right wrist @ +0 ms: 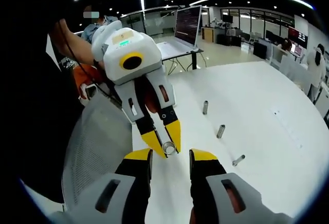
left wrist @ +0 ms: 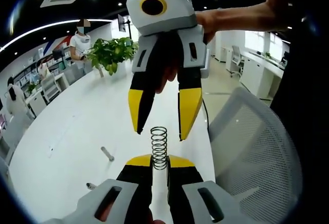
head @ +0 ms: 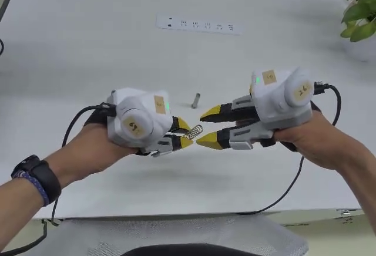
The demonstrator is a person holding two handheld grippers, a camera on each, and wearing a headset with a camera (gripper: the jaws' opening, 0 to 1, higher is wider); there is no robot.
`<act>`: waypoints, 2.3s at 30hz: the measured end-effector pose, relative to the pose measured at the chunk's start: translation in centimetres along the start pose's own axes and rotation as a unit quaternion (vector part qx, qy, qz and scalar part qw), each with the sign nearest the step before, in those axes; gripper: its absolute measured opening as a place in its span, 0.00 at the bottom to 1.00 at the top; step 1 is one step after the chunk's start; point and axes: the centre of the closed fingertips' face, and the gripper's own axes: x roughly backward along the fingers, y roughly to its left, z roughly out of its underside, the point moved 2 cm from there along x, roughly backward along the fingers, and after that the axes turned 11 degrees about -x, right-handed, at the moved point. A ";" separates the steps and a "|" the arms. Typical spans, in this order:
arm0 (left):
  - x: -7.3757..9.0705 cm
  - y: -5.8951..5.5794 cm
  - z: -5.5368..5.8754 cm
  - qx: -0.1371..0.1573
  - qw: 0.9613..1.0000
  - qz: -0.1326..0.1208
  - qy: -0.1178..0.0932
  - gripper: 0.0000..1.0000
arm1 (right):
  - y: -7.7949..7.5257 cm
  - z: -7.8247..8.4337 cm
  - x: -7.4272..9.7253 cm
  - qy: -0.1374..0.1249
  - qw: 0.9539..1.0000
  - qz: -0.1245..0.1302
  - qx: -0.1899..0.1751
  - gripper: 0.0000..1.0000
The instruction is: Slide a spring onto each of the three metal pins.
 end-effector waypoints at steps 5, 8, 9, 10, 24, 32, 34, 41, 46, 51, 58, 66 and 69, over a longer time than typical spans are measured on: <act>-0.4 -0.1 -0.1 -0.003 1.000 0.005 0.000 0.02 | -0.1 0.0 0.0 0.012 1.000 -0.002 0.012 0.26; -0.5 -0.3 -0.2 -0.006 1.000 0.008 0.000 0.02 | -0.3 0.2 0.0 0.023 0.999 -0.003 0.022 0.25; -0.6 -0.3 -0.3 -0.006 1.000 0.008 0.000 0.02 | -0.3 0.3 0.0 0.029 0.999 -0.003 0.028 0.25; -0.6 -0.3 -0.3 -0.006 1.000 0.009 -0.001 0.02 | -0.3 0.3 -0.1 0.033 0.999 -0.004 0.031 0.25; -0.7 -0.8 -0.3 -0.011 1.000 0.017 0.001 0.02 | 0.2 1.0 -1.0 0.077 0.994 -0.015 0.075 0.22; -0.7 -0.9 -0.3 -0.014 1.000 0.019 0.002 0.02 | 0.3 1.3 -1.2 0.093 0.991 -0.018 0.091 0.20; -0.7 -1.0 -0.3 -0.016 1.000 0.021 0.002 0.02 | 0.3 1.3 -1.3 0.096 0.991 -0.018 0.097 0.19; -0.9 -1.4 -0.4 -0.022 0.999 0.027 0.003 0.02 | 0.7 1.6 -1.5 0.107 0.987 -0.023 0.120 0.10; -0.9 -1.4 -0.3 -0.023 0.999 0.029 0.003 0.02 | 0.7 1.6 -1.5 0.108 0.986 -0.024 0.123 0.09; -0.9 -1.4 -0.4 -0.021 0.999 0.029 0.002 0.02 | 0.7 1.6 -1.5 0.108 0.986 -0.024 0.123 0.09; -0.9 -1.4 -0.2 0.003 1.000 0.031 0.002 0.16 | 0.6 1.9 -1.6 0.110 0.986 -0.023 0.120 0.09; -0.6 -1.2 -0.2 0.011 1.000 0.025 -0.002 0.19 | 0.4 2.2 -1.4 0.111 0.987 -0.020 0.115 0.09; -0.5 -1.0 -0.1 0.020 1.000 0.020 -0.002 0.20 | 0.2 2.2 -1.4 0.110 0.987 -0.017 0.112 0.09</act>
